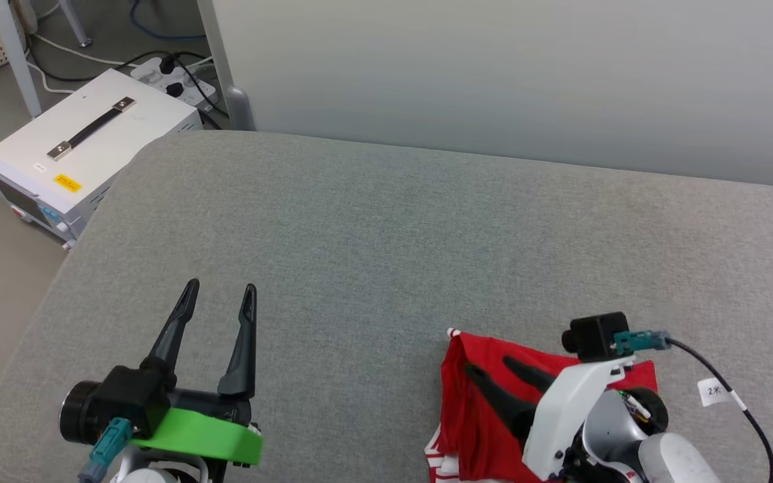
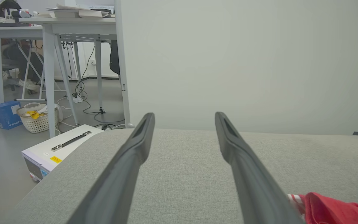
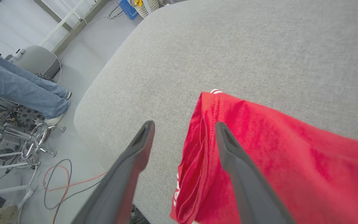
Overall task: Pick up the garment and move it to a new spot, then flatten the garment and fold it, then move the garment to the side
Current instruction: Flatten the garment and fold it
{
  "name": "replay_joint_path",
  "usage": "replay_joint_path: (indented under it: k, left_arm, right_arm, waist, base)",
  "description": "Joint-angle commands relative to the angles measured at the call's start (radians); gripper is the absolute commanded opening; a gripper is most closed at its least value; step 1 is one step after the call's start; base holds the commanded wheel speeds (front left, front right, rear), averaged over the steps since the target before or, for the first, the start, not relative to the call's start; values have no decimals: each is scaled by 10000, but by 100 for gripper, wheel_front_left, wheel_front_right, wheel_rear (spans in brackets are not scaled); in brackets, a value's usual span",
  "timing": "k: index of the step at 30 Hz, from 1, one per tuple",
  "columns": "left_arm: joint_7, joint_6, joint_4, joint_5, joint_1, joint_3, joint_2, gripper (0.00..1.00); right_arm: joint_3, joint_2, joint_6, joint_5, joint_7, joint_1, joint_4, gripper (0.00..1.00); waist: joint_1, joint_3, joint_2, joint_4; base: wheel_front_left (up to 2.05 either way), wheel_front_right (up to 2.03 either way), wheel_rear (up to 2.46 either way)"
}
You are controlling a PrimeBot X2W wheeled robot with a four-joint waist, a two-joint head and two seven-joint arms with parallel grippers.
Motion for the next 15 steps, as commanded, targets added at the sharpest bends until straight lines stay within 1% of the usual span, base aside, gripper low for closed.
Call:
replay_joint_path:
  k: [1, 3, 7, 11, 15]
  left_arm:
    - [-59, -27, 1, 12, 218, -1, -1, 100]
    - [-59, -27, -11, 11, 240, -7, -3, 100]
    - [-59, -27, -29, 17, 248, -23, -2, 100]
    - [-59, -27, -53, 17, 210, -28, -29, 100]
    - [-59, -27, -63, 17, 174, -98, -67, 100]
  right_arm:
    - [-108, -104, -6, -420, -45, -309, -196, 100]
    - [-210, -320, -6, -931, -198, -512, -430, 100]
    - [-304, -1122, -6, -1856, -769, -1043, -709, 100]
    - [-576, -1987, -6, -2695, -1635, -1511, -674, 100]
    - [-1182, -2496, -6, -3203, -2570, -1700, -580, 100]
  waist:
    - [0, -70, 110, -124]
    - [0, -103, 110, -234]
    - [0, -123, 110, -495]
    - [0, -104, 110, -729]
    - [0, -23, 110, -919]
  base:
    - [0, 0, 0]
    - [0, 0, 0]
    - [0, 0, 0]
    - [0, 0, 0]
    - [0, 0, 0]
